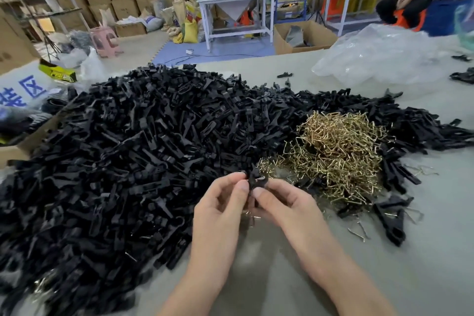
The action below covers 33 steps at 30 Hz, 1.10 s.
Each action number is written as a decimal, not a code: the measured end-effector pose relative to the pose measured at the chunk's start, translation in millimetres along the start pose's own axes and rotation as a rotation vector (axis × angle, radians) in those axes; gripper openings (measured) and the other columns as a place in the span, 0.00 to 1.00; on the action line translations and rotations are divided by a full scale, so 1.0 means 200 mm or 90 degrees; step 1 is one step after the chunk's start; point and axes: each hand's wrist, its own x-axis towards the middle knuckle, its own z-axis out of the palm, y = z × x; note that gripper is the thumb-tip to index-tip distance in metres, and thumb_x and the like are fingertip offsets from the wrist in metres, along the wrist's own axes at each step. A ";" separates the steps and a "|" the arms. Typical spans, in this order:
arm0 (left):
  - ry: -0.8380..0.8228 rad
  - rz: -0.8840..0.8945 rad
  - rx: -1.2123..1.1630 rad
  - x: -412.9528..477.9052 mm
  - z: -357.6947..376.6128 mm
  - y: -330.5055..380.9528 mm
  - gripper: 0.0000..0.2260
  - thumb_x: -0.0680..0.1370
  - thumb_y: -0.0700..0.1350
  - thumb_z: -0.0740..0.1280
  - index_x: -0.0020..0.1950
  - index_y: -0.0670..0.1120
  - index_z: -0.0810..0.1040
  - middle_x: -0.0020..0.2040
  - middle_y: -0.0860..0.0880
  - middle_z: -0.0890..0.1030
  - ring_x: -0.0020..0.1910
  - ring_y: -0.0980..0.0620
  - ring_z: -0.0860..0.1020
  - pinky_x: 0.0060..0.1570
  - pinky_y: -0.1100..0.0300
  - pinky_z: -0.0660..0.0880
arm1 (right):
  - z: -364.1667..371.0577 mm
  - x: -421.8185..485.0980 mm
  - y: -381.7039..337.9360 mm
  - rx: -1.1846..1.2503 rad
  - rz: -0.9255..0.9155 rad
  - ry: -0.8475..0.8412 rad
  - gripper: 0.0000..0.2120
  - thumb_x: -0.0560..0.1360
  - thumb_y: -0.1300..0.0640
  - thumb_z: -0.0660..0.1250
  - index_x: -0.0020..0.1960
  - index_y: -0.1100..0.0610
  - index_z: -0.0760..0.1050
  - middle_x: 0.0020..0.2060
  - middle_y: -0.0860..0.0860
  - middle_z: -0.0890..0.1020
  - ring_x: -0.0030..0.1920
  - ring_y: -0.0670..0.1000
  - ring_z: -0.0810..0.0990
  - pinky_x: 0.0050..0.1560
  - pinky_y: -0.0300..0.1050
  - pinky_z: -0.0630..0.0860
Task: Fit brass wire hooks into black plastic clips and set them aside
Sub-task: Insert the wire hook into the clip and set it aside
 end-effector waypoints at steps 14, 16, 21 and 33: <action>0.007 0.105 0.128 -0.02 0.02 0.00 0.08 0.81 0.44 0.68 0.51 0.58 0.83 0.47 0.60 0.85 0.48 0.61 0.82 0.48 0.68 0.76 | -0.02 0.01 0.02 0.096 0.044 0.035 0.08 0.75 0.60 0.73 0.54 0.59 0.85 0.50 0.56 0.87 0.52 0.51 0.86 0.53 0.41 0.81; 0.007 0.129 0.147 -0.03 0.02 0.00 0.08 0.81 0.45 0.67 0.52 0.59 0.82 0.47 0.60 0.85 0.45 0.60 0.82 0.44 0.70 0.75 | -0.02 0.01 0.02 0.099 0.027 0.030 0.12 0.72 0.57 0.74 0.54 0.59 0.85 0.47 0.55 0.87 0.49 0.50 0.86 0.51 0.41 0.82; 0.005 0.179 0.223 -0.04 0.01 -0.02 0.09 0.82 0.48 0.65 0.57 0.62 0.79 0.49 0.60 0.84 0.45 0.59 0.81 0.42 0.70 0.74 | -0.02 0.00 0.01 0.092 -0.023 0.000 0.09 0.79 0.60 0.67 0.49 0.55 0.87 0.42 0.53 0.87 0.45 0.51 0.86 0.50 0.40 0.82; -0.082 0.301 0.294 -0.06 0.02 -0.02 0.16 0.80 0.44 0.68 0.66 0.55 0.74 0.59 0.61 0.77 0.59 0.58 0.78 0.53 0.71 0.73 | -0.05 0.00 -0.03 0.113 -0.025 -0.023 0.11 0.76 0.58 0.69 0.56 0.49 0.84 0.52 0.54 0.86 0.54 0.54 0.85 0.53 0.47 0.82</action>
